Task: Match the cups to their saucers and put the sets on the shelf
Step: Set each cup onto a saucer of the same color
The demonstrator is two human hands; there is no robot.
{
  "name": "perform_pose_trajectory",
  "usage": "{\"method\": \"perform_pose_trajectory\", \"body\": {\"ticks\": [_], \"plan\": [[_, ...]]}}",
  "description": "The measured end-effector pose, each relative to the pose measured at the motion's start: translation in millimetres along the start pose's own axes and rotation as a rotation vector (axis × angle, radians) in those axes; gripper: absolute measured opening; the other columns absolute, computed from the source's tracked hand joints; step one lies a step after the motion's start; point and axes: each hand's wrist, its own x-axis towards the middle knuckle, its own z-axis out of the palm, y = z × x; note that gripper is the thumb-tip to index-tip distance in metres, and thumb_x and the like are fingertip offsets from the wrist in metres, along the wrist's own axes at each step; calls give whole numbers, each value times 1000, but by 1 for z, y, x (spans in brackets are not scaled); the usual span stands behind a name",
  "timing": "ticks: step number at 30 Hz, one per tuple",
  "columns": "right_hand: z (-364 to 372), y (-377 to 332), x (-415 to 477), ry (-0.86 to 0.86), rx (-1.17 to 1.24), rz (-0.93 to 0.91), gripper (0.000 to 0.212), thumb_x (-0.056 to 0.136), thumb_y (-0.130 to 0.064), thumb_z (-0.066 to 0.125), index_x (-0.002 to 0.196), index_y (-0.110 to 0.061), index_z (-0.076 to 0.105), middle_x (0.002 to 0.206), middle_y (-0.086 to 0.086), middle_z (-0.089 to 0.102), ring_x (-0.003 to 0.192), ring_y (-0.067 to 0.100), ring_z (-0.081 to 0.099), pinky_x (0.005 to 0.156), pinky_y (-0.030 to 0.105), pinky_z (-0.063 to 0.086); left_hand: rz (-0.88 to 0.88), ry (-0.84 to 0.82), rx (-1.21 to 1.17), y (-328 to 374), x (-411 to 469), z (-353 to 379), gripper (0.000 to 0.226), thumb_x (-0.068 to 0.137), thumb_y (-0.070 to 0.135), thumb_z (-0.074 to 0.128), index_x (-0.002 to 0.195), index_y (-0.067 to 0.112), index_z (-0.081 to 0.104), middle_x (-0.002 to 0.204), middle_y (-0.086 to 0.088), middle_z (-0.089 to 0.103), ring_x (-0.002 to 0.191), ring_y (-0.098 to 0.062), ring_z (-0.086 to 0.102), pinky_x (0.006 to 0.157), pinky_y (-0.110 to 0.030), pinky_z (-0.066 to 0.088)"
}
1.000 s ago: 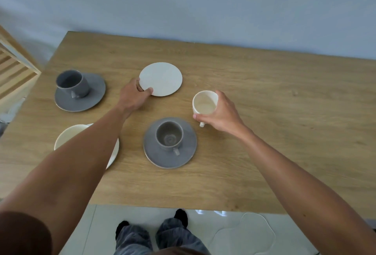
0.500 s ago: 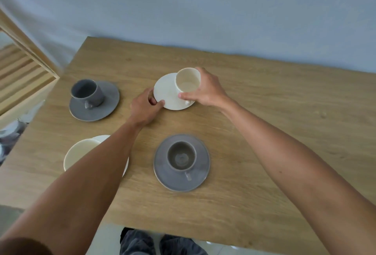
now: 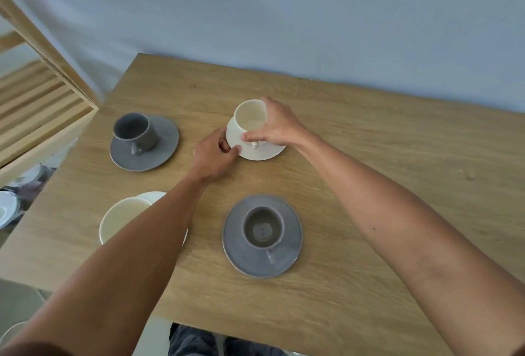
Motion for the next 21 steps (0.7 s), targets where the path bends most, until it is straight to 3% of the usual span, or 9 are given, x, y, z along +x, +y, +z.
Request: {"method": "perform_pose_trajectory", "body": {"ticks": [2, 5, 8, 10, 13, 15, 18, 21], "plan": [[-3, 0, 0, -36, -2, -5, 100, 51, -65, 85, 129, -15, 49, 130, 5, 57, 119, 25, 52, 89, 37, 47, 2, -5, 6, 1, 0, 0, 46, 82, 34, 68, 127, 31, 56, 83, -1, 66, 81, -16, 60, 90, -47, 50], [-10, 5, -9, -18, 132, 41, 123, 56, -82, 71, 152, -19, 27, 155, 5, 38, 139, 22, 38, 105, 34, 36, -22, -30, -17, -1, 2, -3, 49, 84, 34, 68, 130, 31, 53, 86, -1, 66, 81, -13, 59, 89, -44, 51], [-17, 29, -18, 191, 190, 109, 89, 82, -67, 59, 152, -20, 32, 152, 7, 42, 137, 23, 41, 111, 40, 35, -25, -52, -7, -3, 6, -7, 48, 85, 32, 66, 131, 29, 51, 89, 1, 63, 88, -15, 59, 90, -44, 51], [-18, 50, -22, 172, 73, 156, 69, 89, -48, 60, 147, -14, 41, 141, 11, 51, 131, 28, 46, 107, 40, 39, 10, -65, 57, -1, 12, -7, 50, 84, 32, 66, 131, 27, 50, 97, 2, 59, 99, -20, 56, 92, -46, 48], [-11, 66, -26, 8, -42, 181, 63, 86, -39, 70, 139, -12, 50, 126, 10, 61, 122, 29, 51, 95, 36, 44, 21, -136, 77, 5, 24, -8, 56, 84, 29, 65, 136, 23, 45, 117, -3, 60, 113, -24, 53, 99, -48, 45], [-7, 65, -25, 3, -39, 161, 62, 82, -39, 75, 134, -13, 54, 116, 7, 64, 118, 28, 52, 85, 33, 41, 32, -157, 89, 8, 30, -8, 56, 85, 28, 64, 137, 20, 46, 122, -5, 60, 115, -25, 54, 98, -48, 46], [-1, 61, -21, 40, -9, 146, 67, 78, -39, 79, 135, -14, 54, 125, 8, 62, 121, 28, 51, 81, 30, 36, 19, -151, 100, 9, 33, -6, 56, 85, 29, 67, 136, 15, 47, 126, -7, 59, 114, -26, 54, 97, -48, 47], [3, 63, -18, 68, 30, 139, 66, 76, -37, 82, 133, -14, 56, 126, 7, 65, 117, 27, 57, 86, 30, 43, 3, -148, 67, 9, 35, -3, 55, 86, 27, 68, 135, 14, 47, 128, -8, 58, 115, -27, 54, 98, -48, 47]]}}
